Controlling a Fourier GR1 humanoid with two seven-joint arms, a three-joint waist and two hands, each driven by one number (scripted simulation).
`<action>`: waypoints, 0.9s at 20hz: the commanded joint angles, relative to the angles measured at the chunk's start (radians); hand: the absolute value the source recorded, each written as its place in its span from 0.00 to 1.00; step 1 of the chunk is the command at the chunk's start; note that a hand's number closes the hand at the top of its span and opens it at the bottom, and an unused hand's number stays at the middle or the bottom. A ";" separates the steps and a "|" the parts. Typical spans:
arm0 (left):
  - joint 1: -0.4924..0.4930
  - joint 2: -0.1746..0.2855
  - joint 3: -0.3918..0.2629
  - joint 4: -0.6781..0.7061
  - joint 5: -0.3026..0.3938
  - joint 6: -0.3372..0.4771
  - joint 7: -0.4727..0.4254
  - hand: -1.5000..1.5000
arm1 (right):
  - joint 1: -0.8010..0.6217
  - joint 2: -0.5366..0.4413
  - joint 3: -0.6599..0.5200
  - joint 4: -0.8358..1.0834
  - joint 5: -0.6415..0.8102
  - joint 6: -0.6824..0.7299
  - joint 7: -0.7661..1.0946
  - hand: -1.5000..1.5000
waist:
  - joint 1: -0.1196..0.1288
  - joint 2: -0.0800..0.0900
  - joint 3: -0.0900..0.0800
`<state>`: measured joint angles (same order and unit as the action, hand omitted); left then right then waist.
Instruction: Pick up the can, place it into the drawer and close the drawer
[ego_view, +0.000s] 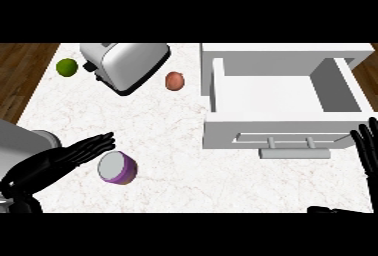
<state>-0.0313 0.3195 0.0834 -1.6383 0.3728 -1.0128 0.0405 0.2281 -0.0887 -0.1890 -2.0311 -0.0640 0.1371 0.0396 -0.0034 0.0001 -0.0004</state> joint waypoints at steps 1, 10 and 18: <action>-0.015 -0.063 0.016 0.040 -0.168 -0.012 -0.080 0.00 | 0.050 0.046 0.028 0.013 0.025 0.013 -0.069 0.00 | 0.000 0.000 0.000; -0.105 -0.040 0.038 0.318 -0.418 -0.008 -0.390 0.00 | -0.022 0.003 -0.020 -0.033 -0.019 0.028 0.044 0.00 | -0.003 0.001 0.000; -0.135 0.024 -0.027 0.465 -0.526 0.065 -0.591 0.00 | -0.022 0.034 0.002 -0.015 0.019 0.010 0.028 0.00 | -0.004 0.001 -0.001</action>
<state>-0.1402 0.3226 0.0783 -1.2452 -0.1131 -0.8758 -0.3898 0.2192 -0.0670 -0.1993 -2.0273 -0.0511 0.1613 0.0363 -0.0076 0.0015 -0.0009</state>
